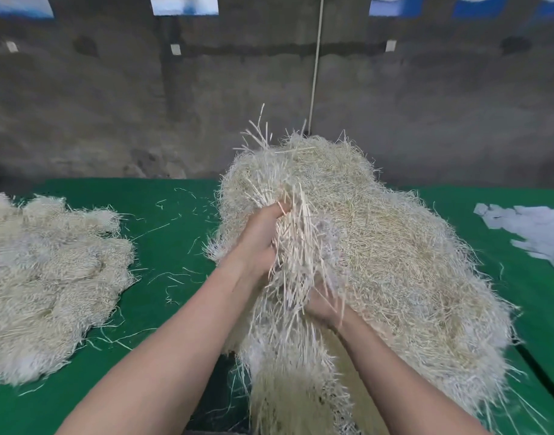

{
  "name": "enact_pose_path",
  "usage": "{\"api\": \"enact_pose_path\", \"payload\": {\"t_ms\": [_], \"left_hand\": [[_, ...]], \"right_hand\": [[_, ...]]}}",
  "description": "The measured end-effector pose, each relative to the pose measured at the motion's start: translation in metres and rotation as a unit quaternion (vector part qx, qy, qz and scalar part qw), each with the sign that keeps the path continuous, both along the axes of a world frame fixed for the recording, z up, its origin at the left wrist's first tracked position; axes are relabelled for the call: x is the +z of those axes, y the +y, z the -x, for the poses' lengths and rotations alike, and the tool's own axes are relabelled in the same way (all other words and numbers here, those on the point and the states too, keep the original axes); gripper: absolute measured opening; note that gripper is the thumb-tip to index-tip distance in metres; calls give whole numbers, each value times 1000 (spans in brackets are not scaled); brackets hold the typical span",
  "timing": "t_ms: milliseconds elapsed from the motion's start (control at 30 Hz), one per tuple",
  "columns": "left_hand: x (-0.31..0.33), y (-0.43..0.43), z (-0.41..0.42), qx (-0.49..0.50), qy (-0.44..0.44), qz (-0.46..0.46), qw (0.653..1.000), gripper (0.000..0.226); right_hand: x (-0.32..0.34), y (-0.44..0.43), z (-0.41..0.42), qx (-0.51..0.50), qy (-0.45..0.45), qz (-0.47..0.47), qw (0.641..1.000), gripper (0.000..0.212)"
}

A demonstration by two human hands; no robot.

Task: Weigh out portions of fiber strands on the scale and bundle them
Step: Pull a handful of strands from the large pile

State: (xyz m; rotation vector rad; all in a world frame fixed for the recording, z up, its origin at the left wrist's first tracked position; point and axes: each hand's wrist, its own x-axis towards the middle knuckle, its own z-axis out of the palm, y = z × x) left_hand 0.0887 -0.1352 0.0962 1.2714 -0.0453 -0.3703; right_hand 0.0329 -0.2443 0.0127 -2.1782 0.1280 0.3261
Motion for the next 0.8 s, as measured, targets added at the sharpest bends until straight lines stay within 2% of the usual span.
{"api": "enact_pose_path", "payload": {"t_ms": [33,67,100,167,200,233,300,333,367,400,433,500,633,700,767,800], "left_hand": [[0,1,-2,-1,-26,-39,999,68],[-2,3,-4,-5,-67,-116,991,78],[-5,8,-6,-17,-117,-233,965,85],[-12,15,-4,-118,-190,-474,851,80],[-18,16,-3,-186,-198,-537,798,75],[-23,15,-4,-226,-195,-573,763,71],[-31,12,-9,-212,-233,-639,702,52],[-31,11,-12,-168,-272,-676,664,36],[-29,12,-15,-112,-312,-708,623,19],[-27,13,-19,-55,-342,-722,598,9],[-27,13,-22,-3,-359,-715,600,14],[-30,12,-29,65,-356,-660,659,25],[-24,14,-35,194,-305,-515,777,37],[-17,18,-39,210,-266,-489,804,34],[-17,18,-39,177,-259,-503,805,21],[-19,16,-39,167,-258,-505,806,10]], "right_hand": [[1,-2,-1,-5,3,22,1000,24],[-1,-7,-3,-8,-4,39,999,35],[4,-8,1,-40,-36,16,998,39],[19,-8,3,-90,-63,-86,990,33],[21,-12,4,-102,-59,-153,981,37],[24,-14,2,-107,-63,-185,975,39],[17,-21,-9,-106,-143,-111,978,35],[11,-25,-16,-91,-203,-52,974,32],[9,-28,-19,-85,-218,-18,972,30],[0,-31,-23,-88,-203,33,975,33],[-9,-33,-23,-87,-177,104,975,39],[-30,-37,-20,-71,-158,227,958,47],[-64,-48,-3,-11,-109,317,942,48],[-63,-52,1,-28,-69,269,960,58],[-35,-51,2,-57,-51,157,985,75],[-16,-52,-2,-64,-69,128,987,77]]}}
